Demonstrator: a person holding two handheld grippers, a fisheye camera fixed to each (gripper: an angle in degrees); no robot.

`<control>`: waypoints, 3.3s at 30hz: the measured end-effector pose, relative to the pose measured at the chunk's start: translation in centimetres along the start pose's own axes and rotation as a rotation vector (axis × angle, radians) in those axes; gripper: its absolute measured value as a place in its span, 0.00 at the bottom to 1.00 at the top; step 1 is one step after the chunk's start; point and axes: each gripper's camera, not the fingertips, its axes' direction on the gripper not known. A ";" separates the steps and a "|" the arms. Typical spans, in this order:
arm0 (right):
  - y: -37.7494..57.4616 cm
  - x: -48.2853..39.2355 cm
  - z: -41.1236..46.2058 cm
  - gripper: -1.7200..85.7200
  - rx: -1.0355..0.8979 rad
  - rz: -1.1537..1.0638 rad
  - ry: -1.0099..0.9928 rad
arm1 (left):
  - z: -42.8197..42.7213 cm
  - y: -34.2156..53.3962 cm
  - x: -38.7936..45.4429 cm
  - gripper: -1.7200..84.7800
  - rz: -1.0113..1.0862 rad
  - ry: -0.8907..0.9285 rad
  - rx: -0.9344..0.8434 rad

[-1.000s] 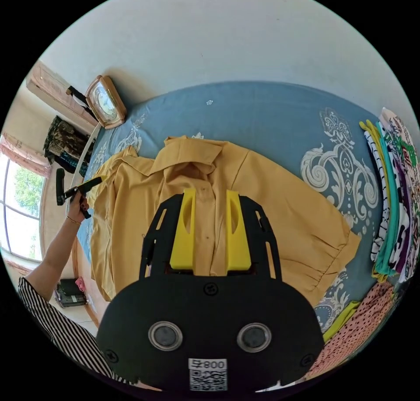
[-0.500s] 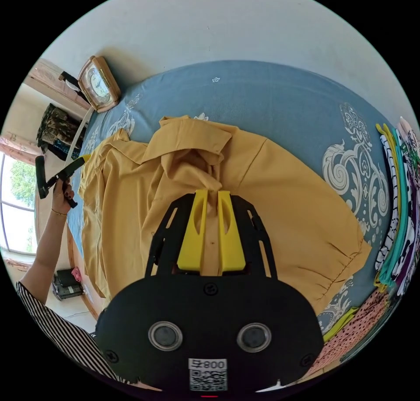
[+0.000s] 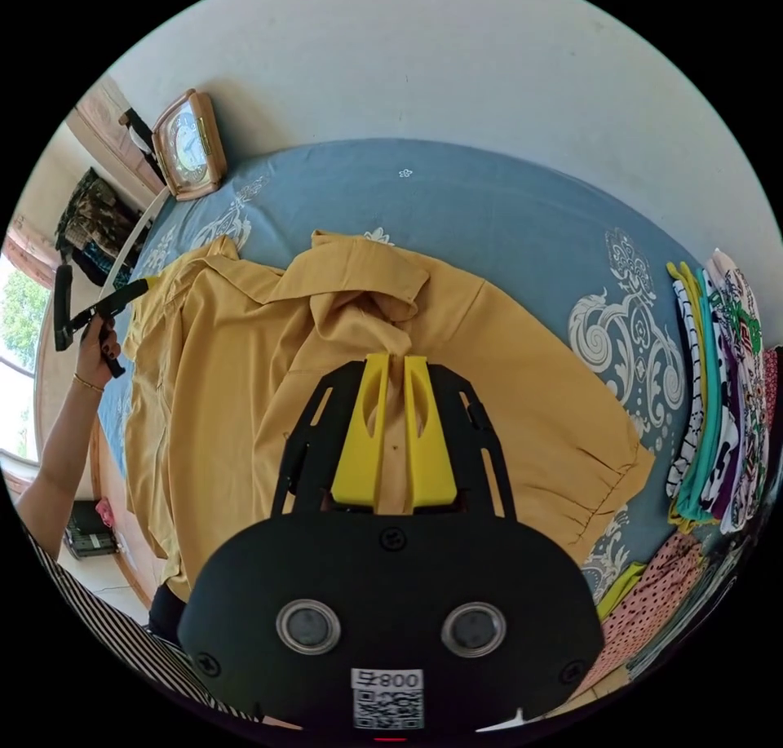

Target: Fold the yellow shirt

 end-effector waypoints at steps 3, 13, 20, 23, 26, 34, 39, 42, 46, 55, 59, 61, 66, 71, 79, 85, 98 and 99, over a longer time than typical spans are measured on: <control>0.4 -0.3 0.2 0.06 0.002 0.002 -0.007 | 1.5 0.2 -0.5 0.11 -0.022 -0.018 -0.076; 1.4 -1.9 -0.3 0.06 0.035 -0.013 0.003 | 2.7 0.7 -1.4 0.06 -0.123 0.066 -0.064; 2.1 -3.6 -0.9 0.07 0.065 -0.037 0.018 | 0.0 0.1 2.1 0.05 -0.057 0.134 0.067; 2.3 -4.7 -1.1 0.08 0.076 -0.057 0.055 | -1.0 -0.3 4.4 0.05 -0.020 0.169 0.130; 2.4 -5.7 -1.4 0.09 0.084 -0.079 0.052 | -2.1 -1.2 7.1 0.05 0.029 0.250 0.215; 3.4 -12.0 -1.7 0.08 0.029 -0.285 -0.174 | 4.7 -1.9 18.6 0.06 0.290 0.341 -0.058; 4.7 -13.0 -2.4 0.09 0.023 -0.321 -0.194 | 4.5 -1.0 20.9 0.07 0.358 0.414 -0.045; 4.7 -11.2 -3.9 0.10 0.109 -0.245 -0.148 | 3.8 -1.4 22.4 0.09 0.400 0.391 -0.023; 3.5 -10.1 -4.0 0.12 0.135 -0.225 0.030 | 5.0 -2.3 24.9 0.10 0.438 0.390 -0.068; 1.0 -12.5 0.2 0.11 0.026 -0.375 0.374 | 9.8 -3.8 32.4 0.06 0.580 0.035 -0.141; 0.1 -12.1 0.3 0.09 0.006 -0.356 0.323 | 9.0 -4.3 33.3 0.05 0.564 0.041 -0.096; -0.3 -11.6 -0.8 0.08 0.041 -0.331 0.282 | 8.3 -4.0 33.4 0.08 0.578 0.128 -0.091; -0.8 -10.5 -2.8 0.05 0.082 -0.314 0.206 | 9.5 -2.2 35.6 0.11 0.691 0.019 -0.174; -1.7 -8.7 -4.7 0.03 0.114 -0.271 0.118 | 8.2 -2.5 35.7 0.06 0.663 -0.076 -0.098; -1.9 -3.7 -7.6 0.09 0.149 -0.172 -0.065 | 6.4 -6.0 31.8 0.08 0.472 -0.040 -0.046; 3.1 3.7 -10.3 0.12 0.116 -0.028 -0.127 | 4.5 -2.4 27.8 0.11 0.362 0.112 0.005; 16.5 13.2 -11.4 0.13 -0.040 0.326 0.232 | -5.1 18.5 11.1 0.10 0.042 0.028 -0.024; 16.1 12.8 -11.3 0.12 -0.054 0.303 0.240 | -5.6 19.7 9.2 0.10 -0.016 0.003 -0.019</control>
